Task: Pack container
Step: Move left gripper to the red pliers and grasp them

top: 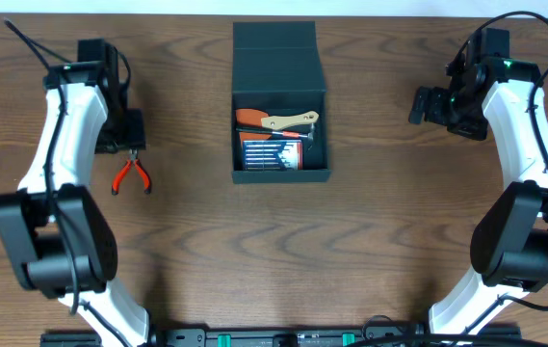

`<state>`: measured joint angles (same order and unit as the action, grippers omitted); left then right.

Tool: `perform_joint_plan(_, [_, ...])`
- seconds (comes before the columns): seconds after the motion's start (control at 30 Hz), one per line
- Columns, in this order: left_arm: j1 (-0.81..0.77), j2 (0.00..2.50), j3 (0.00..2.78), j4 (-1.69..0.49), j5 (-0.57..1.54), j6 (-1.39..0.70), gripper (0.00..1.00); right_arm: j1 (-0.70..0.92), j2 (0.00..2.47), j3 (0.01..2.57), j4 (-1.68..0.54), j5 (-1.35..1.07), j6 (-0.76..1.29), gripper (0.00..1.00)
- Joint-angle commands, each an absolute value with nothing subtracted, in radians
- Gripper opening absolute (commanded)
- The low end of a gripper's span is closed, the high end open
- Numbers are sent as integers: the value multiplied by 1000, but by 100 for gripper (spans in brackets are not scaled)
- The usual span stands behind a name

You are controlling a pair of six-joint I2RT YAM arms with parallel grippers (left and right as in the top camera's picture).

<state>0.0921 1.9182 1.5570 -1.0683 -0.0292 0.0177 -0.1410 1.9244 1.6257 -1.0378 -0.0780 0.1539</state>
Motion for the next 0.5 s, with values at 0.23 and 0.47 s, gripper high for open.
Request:
perform_joint_plan(0.23, [54,2014,1515,-1094,45,-141,54,-136,1931,1623,-1040,-83,172,99])
perform_joint_plan(0.47, [54,2026,1429,-1030,44,-170,55,-136,1931,1623,-1040,-83,171,99])
